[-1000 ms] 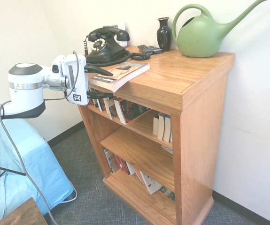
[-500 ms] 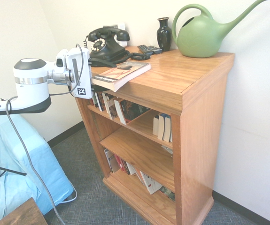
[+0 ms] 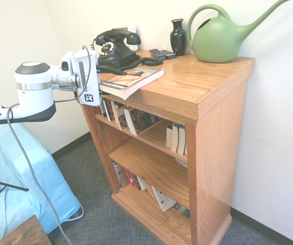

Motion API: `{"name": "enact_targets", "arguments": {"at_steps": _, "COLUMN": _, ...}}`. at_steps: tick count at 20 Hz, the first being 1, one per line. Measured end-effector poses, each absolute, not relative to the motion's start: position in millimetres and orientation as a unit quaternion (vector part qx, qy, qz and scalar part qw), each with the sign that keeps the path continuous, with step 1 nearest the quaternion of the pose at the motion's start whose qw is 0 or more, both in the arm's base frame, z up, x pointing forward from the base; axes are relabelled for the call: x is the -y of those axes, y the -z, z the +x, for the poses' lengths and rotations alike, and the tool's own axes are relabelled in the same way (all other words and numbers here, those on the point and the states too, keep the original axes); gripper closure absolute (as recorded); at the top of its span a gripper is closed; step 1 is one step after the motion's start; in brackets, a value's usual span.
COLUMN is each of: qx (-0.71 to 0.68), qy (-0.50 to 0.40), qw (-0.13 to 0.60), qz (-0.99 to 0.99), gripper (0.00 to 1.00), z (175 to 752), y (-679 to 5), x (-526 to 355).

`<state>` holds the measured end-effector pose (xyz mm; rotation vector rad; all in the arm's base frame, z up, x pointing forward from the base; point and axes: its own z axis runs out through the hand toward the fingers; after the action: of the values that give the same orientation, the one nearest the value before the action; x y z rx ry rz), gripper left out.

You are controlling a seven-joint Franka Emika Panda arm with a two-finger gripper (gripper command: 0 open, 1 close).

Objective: Organize the shelf

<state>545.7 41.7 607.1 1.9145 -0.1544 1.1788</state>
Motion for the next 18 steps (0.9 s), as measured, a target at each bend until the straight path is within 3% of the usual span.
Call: {"name": "enact_targets", "arguments": {"at_steps": 18, "qx": 0.074, "qy": -0.474, "qw": 0.408, "qz": 0.777, "gripper": 1.0, "z": 542, "y": -609, "x": -55}}
